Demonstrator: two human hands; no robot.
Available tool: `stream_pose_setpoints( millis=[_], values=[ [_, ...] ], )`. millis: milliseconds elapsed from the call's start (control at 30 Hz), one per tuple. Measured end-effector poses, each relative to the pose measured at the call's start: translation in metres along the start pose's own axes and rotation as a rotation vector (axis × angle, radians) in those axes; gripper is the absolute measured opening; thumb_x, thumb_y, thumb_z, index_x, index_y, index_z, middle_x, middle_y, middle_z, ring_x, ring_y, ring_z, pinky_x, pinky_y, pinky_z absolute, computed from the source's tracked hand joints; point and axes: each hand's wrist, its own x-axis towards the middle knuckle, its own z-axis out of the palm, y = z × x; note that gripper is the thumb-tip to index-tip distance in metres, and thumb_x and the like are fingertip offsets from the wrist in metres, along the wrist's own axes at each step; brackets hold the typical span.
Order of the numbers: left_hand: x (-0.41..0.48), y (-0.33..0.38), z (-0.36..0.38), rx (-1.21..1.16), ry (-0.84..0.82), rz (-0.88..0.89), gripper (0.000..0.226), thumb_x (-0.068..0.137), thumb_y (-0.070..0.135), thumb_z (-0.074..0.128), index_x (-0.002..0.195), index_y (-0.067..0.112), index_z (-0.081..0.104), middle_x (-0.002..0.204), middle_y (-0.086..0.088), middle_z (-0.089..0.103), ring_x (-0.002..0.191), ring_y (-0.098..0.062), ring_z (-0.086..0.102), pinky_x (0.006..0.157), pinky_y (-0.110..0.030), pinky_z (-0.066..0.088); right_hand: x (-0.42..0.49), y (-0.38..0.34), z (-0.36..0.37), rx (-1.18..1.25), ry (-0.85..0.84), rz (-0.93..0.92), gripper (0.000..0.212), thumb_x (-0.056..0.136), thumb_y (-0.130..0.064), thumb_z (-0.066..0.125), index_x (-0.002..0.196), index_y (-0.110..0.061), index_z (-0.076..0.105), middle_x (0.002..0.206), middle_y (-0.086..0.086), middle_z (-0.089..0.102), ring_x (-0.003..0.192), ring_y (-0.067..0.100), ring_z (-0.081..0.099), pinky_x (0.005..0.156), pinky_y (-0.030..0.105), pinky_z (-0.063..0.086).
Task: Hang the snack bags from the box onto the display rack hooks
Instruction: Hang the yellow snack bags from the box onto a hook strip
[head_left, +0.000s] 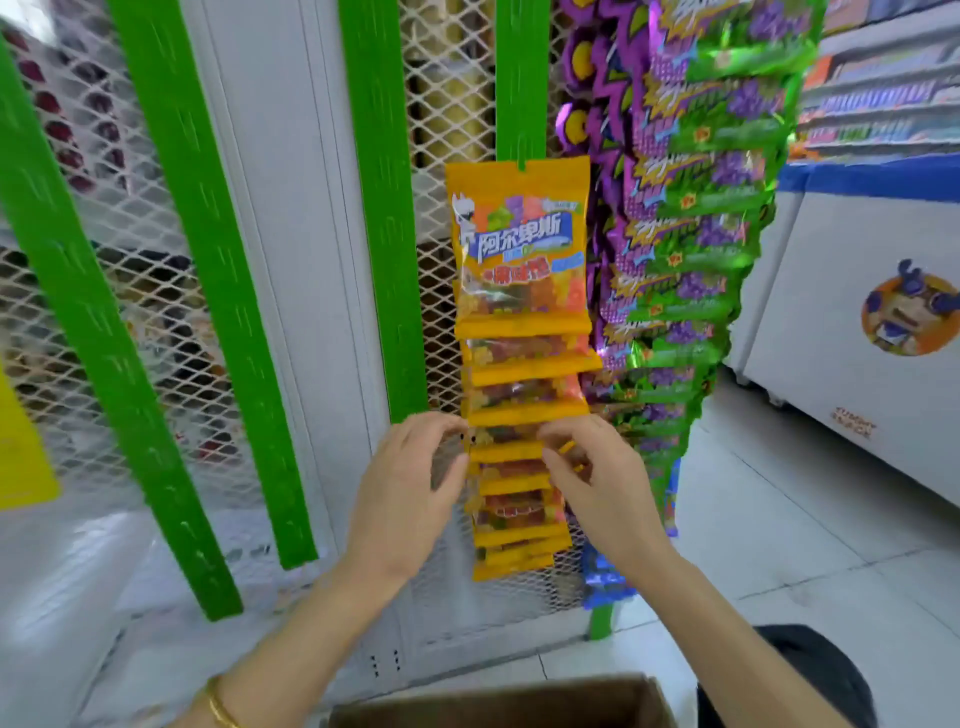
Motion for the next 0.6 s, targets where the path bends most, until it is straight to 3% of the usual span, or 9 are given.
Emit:
stream_pose_setpoints(
  millis=[67, 167, 233, 300, 400, 600],
  values=[
    [-0.041, -0.026, 0.018, -0.026, -0.105, -0.094, 0.027, 0.087, 0.016, 0.061, 0.107, 0.033, 0.055, 0.103, 0.026, 0.050, 0.102, -0.008, 0.053, 0.086, -0.032, 0.049, -0.033, 0.024, 0.015, 0.056, -0.130, 0.122, 0.023, 0.089, -0.008, 0.059, 0.095, -0.030, 0.055, 0.087, -0.017, 0.056, 0.066, 0.004, 0.058, 0.061, 0.014, 0.045],
    [-0.093, -0.060, 0.040, -0.011, -0.262, -0.241, 0.023, 0.086, 0.009, 0.062, 0.108, 0.016, 0.061, 0.107, 0.001, 0.060, 0.099, -0.016, 0.057, 0.088, -0.030, 0.044, -0.078, 0.061, 0.043, 0.122, -0.370, 0.395, 0.019, 0.091, -0.007, 0.056, 0.099, -0.023, 0.051, 0.082, 0.003, 0.056, 0.052, 0.015, 0.056, 0.045, 0.016, 0.043],
    [-0.119, -0.076, 0.047, 0.011, -0.366, -0.332, 0.022, 0.087, 0.007, 0.060, 0.108, 0.009, 0.062, 0.106, -0.004, 0.061, 0.098, -0.019, 0.058, 0.081, -0.022, 0.037, -0.104, 0.083, 0.065, 0.069, -0.566, 0.511, 0.012, 0.092, -0.008, 0.054, 0.098, -0.017, 0.049, 0.086, 0.009, 0.056, 0.052, 0.019, 0.054, 0.040, 0.014, 0.038],
    [-0.133, -0.087, 0.050, 0.034, -0.456, -0.391, 0.021, 0.088, 0.006, 0.059, 0.108, 0.006, 0.062, 0.104, -0.005, 0.063, 0.096, -0.020, 0.060, 0.079, -0.022, 0.037, -0.120, 0.098, 0.088, -0.058, -0.779, 0.502, 0.004, 0.092, -0.014, 0.055, 0.095, -0.014, 0.053, 0.089, 0.010, 0.059, 0.063, 0.023, 0.058, 0.044, 0.014, 0.038],
    [-0.136, -0.094, 0.054, 0.052, -0.535, -0.412, 0.021, 0.087, 0.005, 0.059, 0.108, 0.003, 0.063, 0.107, -0.012, 0.064, 0.094, -0.023, 0.061, 0.082, -0.026, 0.041, -0.140, 0.117, 0.121, -0.214, -1.046, 0.479, 0.024, 0.089, -0.026, 0.060, 0.105, -0.008, 0.062, 0.101, 0.012, 0.064, 0.086, 0.020, 0.058, 0.068, 0.024, 0.041],
    [-0.141, -0.111, 0.056, 0.068, -0.555, -0.462, 0.017, 0.090, 0.013, 0.058, 0.105, 0.009, 0.063, 0.106, -0.003, 0.063, 0.089, -0.014, 0.058, 0.076, -0.022, 0.039, -0.199, 0.160, 0.168, -0.335, -1.151, 0.784, 0.031, 0.090, -0.033, 0.058, 0.102, -0.004, 0.061, 0.109, 0.014, 0.064, 0.105, 0.028, 0.059, 0.079, 0.028, 0.041]
  ],
)
